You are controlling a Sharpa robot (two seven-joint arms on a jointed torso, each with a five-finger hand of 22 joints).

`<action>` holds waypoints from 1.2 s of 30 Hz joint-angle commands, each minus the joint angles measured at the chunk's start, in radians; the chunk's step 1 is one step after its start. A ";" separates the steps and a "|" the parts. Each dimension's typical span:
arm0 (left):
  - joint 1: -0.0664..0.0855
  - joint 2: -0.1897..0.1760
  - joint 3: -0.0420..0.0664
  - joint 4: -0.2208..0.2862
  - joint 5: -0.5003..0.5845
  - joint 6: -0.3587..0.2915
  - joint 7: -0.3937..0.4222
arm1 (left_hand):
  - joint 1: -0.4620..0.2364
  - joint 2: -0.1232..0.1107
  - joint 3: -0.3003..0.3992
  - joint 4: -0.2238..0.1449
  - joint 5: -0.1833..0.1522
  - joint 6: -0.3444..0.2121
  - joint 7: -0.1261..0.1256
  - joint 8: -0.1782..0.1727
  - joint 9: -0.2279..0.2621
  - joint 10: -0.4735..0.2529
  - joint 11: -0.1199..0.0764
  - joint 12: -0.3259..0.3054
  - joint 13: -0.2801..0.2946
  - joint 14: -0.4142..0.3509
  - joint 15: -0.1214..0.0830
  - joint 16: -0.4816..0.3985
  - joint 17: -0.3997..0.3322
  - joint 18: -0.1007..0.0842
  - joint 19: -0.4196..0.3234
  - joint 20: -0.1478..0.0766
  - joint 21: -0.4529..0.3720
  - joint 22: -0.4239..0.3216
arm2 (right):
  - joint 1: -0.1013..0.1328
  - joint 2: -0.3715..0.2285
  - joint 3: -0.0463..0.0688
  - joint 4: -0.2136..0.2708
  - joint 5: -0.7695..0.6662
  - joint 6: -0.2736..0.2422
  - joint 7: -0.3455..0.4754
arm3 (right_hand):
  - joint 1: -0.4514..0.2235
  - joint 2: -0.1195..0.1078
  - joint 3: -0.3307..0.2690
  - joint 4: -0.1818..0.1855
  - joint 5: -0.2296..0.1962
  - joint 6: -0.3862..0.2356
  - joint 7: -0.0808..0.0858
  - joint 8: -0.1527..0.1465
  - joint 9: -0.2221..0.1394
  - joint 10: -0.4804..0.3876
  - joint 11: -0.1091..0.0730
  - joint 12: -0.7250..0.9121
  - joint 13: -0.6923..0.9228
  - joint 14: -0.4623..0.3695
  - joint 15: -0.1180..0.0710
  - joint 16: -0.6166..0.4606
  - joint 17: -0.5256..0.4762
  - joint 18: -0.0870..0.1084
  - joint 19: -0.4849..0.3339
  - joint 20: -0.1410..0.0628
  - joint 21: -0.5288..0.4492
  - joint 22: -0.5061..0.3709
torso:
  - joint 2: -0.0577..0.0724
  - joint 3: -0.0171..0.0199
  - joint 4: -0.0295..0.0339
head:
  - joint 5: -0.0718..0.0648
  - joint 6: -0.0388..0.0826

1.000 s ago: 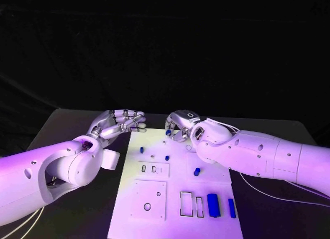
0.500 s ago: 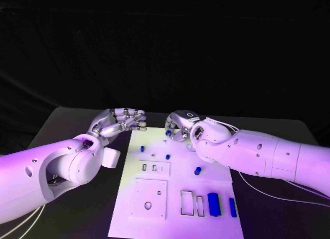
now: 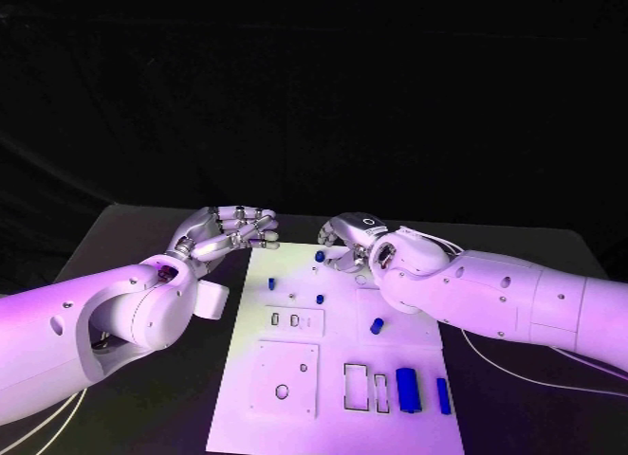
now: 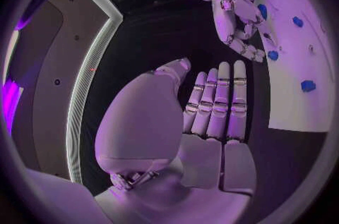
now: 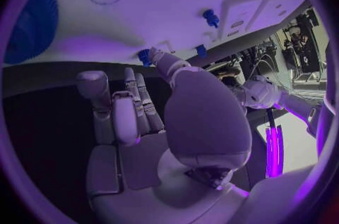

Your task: Assemble the parts on the task board

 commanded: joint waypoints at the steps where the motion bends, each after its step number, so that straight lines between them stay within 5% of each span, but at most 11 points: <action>1: 0.002 -0.001 0.001 -0.001 -0.004 0.017 0.006 | -0.001 -0.002 0.005 0.001 -0.005 -0.007 0.009 -0.006 -0.001 -0.002 0.006 -0.004 0.001 -0.005 0.004 -0.006 0.001 0.018 0.004 0.001 0.004 0.001 | 0.002 -0.050 0.000 0.056 -0.001 -0.005 -0.010 | 0.021 0.008 -0.045 0.013 0.009 0.010 -0.006 -0.007 -0.001 0.013 -0.004 0.028 -0.004 0.018 0.005 0.007 0.017 0.005 0.018 -0.002 0.008 0.021 | -0.002 0.0022 -0.0047 | 0.003 0.002; 8: 0.001 -0.004 0.001 -0.009 -0.004 0.018 0.006 | 0.000 -0.001 0.007 -0.001 -0.005 -0.008 0.009 -0.006 -0.001 -0.002 0.006 -0.006 0.001 -0.005 0.004 -0.007 0.003 0.018 0.003 0.001 0.005 0.001 | 0.014 -0.210 0.004 0.208 0.057 -0.033 -0.026 | 0.014 0.003 -0.040 0.047 0.035 0.062 -0.008 -0.001 0.000 0.117 -0.017 0.086 0.006 0.036 -0.005 0.041 0.079 -0.012 0.074 -0.012 0.069 0.112 | -0.008 0.0055 -0.0175 | 0.004 0.005; 14: 0.001 -0.001 0.000 -0.016 -0.003 0.024 0.006 | 0.000 -0.001 0.007 -0.001 -0.005 -0.008 0.009 -0.006 -0.001 -0.002 0.006 -0.006 0.001 -0.005 0.004 -0.007 0.003 0.018 0.003 0.001 0.005 0.001 | 0.035 -0.324 0.006 0.283 0.214 -0.017 -0.049 | 0.006 -0.036 -0.014 0.077 0.054 0.063 -0.043 -0.013 -0.004 0.324 -0.068 0.187 0.078 0.044 -0.045 0.060 0.119 -0.017 0.090 -0.045 0.090 0.147 | -0.014 0.0101 -0.0264 | -0.002 0.006; 17: 0.001 0.001 0.000 -0.020 -0.003 0.027 0.006 | 0.000 -0.001 0.009 -0.002 -0.005 -0.008 0.009 -0.006 -0.001 -0.002 0.006 -0.007 0.002 -0.005 0.004 -0.007 0.003 0.018 0.002 0.001 0.006 0.002 | 0.040 -0.354 0.007 0.287 0.265 0.015 -0.069 | -0.004 -0.056 -0.070 0.085 0.097 0.060 -0.057 -0.007 0.003 0.368 -0.082 0.310 0.188 0.053 -0.060 0.077 0.165 -0.024 0.108 -0.060 0.111 0.181 | -0.017 0.0120 -0.0285 | -0.003 0.006; 18: 0.001 0.002 0.000 -0.021 -0.003 0.028 0.005 | 0.000 -0.001 0.009 -0.003 -0.005 -0.008 0.009 -0.006 -0.001 -0.001 0.006 -0.007 0.002 -0.005 0.004 -0.007 0.004 0.019 0.004 0.000 0.008 0.002 | 0.042 -0.362 0.007 0.284 0.283 0.032 -0.078 | -0.004 -0.054 -0.100 0.084 0.106 0.055 -0.060 -0.005 0.005 0.382 -0.084 0.455 0.338 0.061 -0.061 0.091 0.205 -0.029 0.122 -0.063 0.127 0.204 | -0.017 0.0125 -0.0294 | -0.004 0.007; 19: 0.001 0.003 0.000 -0.022 -0.003 0.029 0.005 | 0.000 -0.001 0.009 -0.003 -0.005 -0.008 0.009 -0.006 -0.001 -0.001 0.006 -0.007 0.002 -0.005 0.004 -0.007 0.004 0.019 0.004 0.000 0.008 0.002 | 0.043 -0.370 0.007 0.277 0.303 0.054 -0.088 | 0.011 -0.026 -0.188 0.111 0.111 0.038 -0.057 0.012 0.018 0.341 -0.080 0.842 0.753 0.069 -0.057 0.111 0.260 -0.036 0.139 -0.061 0.149 0.239 | -0.017 0.0131 -0.0305 | -0.005 0.007; 21: 0.000 0.005 0.000 -0.024 -0.003 0.030 0.005 | 0.000 -0.001 0.010 -0.003 -0.005 -0.007 0.009 -0.006 -0.001 -0.001 0.006 -0.008 0.002 -0.005 0.004 -0.008 0.004 0.019 0.005 0.000 0.009 0.003 | 0.043 -0.373 0.007 0.268 0.317 0.072 -0.096 | 0.043 -0.004 -0.258 0.153 0.114 0.018 -0.050 0.039 0.032 0.342 -0.073 1.085 1.020 0.077 -0.048 0.126 0.306 -0.041 0.153 -0.054 0.168 0.270 | -0.017 0.0142 -0.0309 | -0.005 0.006; 25: 0.000 0.007 0.000 -0.027 -0.003 0.033 0.005 | 0.000 -0.001 0.010 -0.003 -0.005 -0.007 0.009 -0.006 -0.001 -0.001 0.006 -0.008 0.002 -0.005 0.004 -0.008 0.004 0.019 0.005 0.000 0.009 0.003 | 0.041 -0.366 0.006 0.242 0.337 0.098 -0.105 | 0.077 0.007 -0.319 0.200 0.113 -0.005 -0.042 0.065 0.042 0.404 -0.064 1.262 1.221 0.082 -0.042 0.135 0.336 -0.046 0.168 -0.047 0.187 0.303 | -0.016 0.0171 -0.0305 | -0.004 0.006; 36: 0.000 0.008 0.000 -0.030 -0.003 0.037 0.003 | 0.000 -0.001 0.010 -0.003 -0.005 -0.007 0.009 -0.006 -0.001 -0.001 0.006 -0.008 0.002 -0.005 0.004 -0.008 0.005 0.019 0.006 0.000 0.010 0.003 | 0.023 -0.307 0.004 0.182 0.319 0.109 -0.104 | 0.108 0.019 -0.352 0.238 0.113 -0.018 -0.039 0.086 0.048 0.423 -0.059 1.313 1.283 0.084 -0.038 0.139 0.349 -0.047 0.174 -0.043 0.193 0.317 | -0.016 0.0120 -0.0280 | -0.003 -0.002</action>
